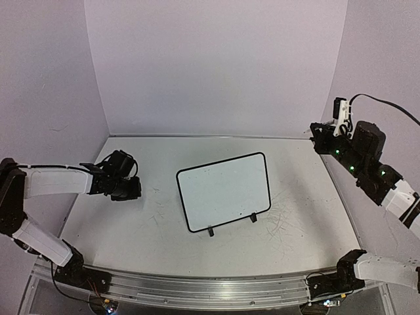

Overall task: Write a sentence on the whiteboard
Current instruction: Place the pen cap at the center of the board.

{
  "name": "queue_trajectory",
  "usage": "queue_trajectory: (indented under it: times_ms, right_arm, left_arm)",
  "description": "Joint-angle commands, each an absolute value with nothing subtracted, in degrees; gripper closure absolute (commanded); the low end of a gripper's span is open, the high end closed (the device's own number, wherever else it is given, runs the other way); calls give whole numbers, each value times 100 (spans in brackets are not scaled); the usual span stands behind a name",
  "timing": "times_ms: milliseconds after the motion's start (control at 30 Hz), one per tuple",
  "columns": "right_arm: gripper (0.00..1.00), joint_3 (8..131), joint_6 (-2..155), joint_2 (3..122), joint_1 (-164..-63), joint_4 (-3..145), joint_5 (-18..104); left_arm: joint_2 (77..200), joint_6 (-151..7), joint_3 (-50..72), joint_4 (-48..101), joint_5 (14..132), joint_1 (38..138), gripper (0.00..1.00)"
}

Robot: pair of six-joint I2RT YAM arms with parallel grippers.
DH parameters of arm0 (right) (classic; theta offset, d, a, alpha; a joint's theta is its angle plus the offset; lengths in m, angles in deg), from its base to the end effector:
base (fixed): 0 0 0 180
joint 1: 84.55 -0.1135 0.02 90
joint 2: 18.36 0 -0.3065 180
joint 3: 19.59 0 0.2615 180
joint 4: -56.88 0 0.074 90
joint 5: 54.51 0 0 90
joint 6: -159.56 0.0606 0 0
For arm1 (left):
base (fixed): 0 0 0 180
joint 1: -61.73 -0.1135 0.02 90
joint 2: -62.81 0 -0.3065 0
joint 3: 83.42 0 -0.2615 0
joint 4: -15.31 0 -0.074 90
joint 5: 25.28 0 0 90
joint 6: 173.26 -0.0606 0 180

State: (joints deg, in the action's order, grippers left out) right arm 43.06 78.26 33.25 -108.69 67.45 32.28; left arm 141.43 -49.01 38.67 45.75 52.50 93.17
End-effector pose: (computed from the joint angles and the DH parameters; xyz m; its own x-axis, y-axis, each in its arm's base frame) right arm 0.2029 0.0872 0.4049 -0.0466 0.1446 -0.9884 -0.3543 0.9228 0.1517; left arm 0.2521 -0.1391 0.2177 -0.7724 -0.1725 -0.6113 -0.0462 0.9751 -0.2168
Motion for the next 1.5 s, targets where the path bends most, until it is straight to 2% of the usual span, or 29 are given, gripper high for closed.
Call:
queue_trajectory:
  times_ms: [0,400,733,967,1467]
  right_arm:
    - [100,4230,7657,3111,-10856,6841,2986]
    - [100,4087,7872,2856,-10860,6824,3832]
    - [100,3948,8443,2909,-10859,6865,4278]
    - [100,3958,8698,2913,-10890,7001,4432]
    - [100,3955,7697,3179,-10903,7064,4361]
  left_arm:
    - [14592,-5059,4000,4553,5240,9314,100]
    - [15581,-5137,3732,4714,5369,9310,100]
    - [15586,-5324,3657,5065,5333,9320,98]
    - [15466,-5431,3707,5153,5315,9319,87]
    - [14927,-5431,3552,5257,5611,9322,55]
